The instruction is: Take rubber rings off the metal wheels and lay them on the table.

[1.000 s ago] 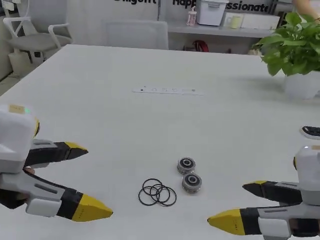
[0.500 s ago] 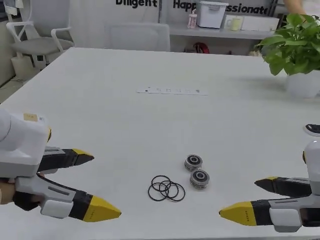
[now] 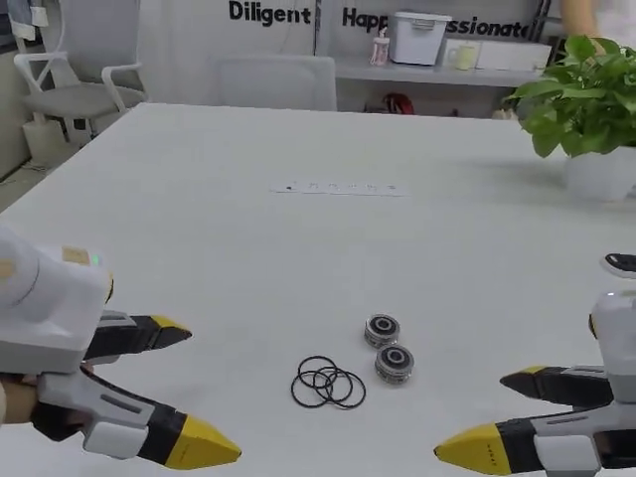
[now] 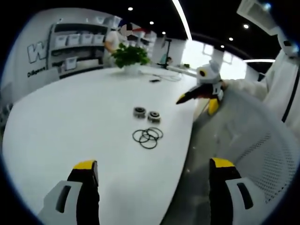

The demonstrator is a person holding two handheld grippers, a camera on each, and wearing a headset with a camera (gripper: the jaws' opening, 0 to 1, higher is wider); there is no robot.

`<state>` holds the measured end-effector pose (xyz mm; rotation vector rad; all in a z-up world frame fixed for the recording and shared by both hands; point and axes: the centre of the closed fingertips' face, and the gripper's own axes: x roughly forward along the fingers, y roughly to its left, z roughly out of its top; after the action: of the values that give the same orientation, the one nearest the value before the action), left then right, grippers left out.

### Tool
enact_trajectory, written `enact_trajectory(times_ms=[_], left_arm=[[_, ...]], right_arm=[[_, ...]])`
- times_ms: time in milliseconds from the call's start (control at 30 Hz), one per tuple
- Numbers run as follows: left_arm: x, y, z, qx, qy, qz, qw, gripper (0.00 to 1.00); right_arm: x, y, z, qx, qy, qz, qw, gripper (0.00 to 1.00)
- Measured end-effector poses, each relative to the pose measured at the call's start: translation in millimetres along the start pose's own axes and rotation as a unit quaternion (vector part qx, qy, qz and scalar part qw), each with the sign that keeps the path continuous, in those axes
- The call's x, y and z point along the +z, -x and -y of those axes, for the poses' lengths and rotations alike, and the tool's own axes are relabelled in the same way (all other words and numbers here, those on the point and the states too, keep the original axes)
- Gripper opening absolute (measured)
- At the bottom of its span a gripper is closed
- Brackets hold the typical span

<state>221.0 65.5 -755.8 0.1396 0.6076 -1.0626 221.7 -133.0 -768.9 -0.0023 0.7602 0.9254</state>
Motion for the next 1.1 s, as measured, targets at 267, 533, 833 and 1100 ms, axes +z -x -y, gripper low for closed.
enact_trajectory(times_ms=[267,533,833,1100], left_arm=[[-4.7,-2.5,2.3,-0.006,-0.004,-0.010,0.9999,1.00],[-7.4,-3.1,4.6,-0.010,-0.004,-0.016,0.9998,1.00],[-7.9,-2.2,4.2,-0.010,-0.002,-0.015,0.9998,1.00],[-8.5,-2.0,5.3,-0.010,0.000,-0.015,0.9998,1.00]], right_arm=[[-9.1,-3.1,0.8,0.008,0.027,-0.037,0.9989,0.97],[-18.1,-4.8,2.4,0.008,0.062,-0.074,0.9953,0.96],[-20.6,-4.9,1.8,0.009,0.072,-0.084,0.9939,0.95],[-20.1,-4.2,1.7,0.008,0.070,-0.078,0.9944,0.94]])
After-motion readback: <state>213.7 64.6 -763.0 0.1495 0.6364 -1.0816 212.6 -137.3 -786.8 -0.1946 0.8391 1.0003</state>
